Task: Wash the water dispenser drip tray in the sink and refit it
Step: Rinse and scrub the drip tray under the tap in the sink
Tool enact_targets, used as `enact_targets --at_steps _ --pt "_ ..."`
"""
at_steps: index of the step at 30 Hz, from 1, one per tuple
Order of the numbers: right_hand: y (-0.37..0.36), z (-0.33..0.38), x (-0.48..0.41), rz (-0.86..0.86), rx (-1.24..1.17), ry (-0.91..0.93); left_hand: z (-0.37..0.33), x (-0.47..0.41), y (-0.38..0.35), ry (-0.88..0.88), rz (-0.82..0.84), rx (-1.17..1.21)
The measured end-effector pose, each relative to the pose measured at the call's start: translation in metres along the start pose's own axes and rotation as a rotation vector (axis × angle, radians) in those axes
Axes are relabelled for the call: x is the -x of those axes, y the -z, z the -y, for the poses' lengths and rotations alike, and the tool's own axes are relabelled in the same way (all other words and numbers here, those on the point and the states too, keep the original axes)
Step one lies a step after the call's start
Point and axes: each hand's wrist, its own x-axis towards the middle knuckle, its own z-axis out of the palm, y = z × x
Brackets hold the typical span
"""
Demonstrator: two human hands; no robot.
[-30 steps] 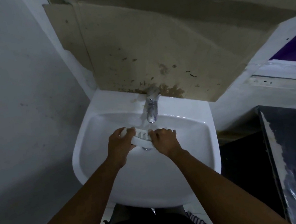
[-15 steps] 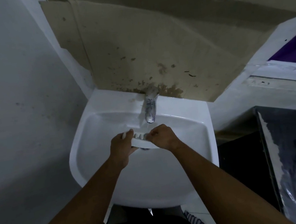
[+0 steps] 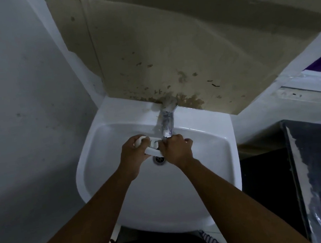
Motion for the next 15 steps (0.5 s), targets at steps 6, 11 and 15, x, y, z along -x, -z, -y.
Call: enact_targets --at_steps 6,11,15 --pt "0.002 -0.004 -0.009 0.171 -0.215 -0.132 0.006 0.0 -0.001 0.025 -0.014 0.056" --pt "-0.006 -0.009 -0.003 -0.093 0.058 0.061 0.005 -0.001 -0.003 0.022 0.007 0.023" --pt "-0.008 -0.007 -0.001 -0.159 -0.057 0.096 0.002 -0.003 -0.006 0.022 0.028 0.013"
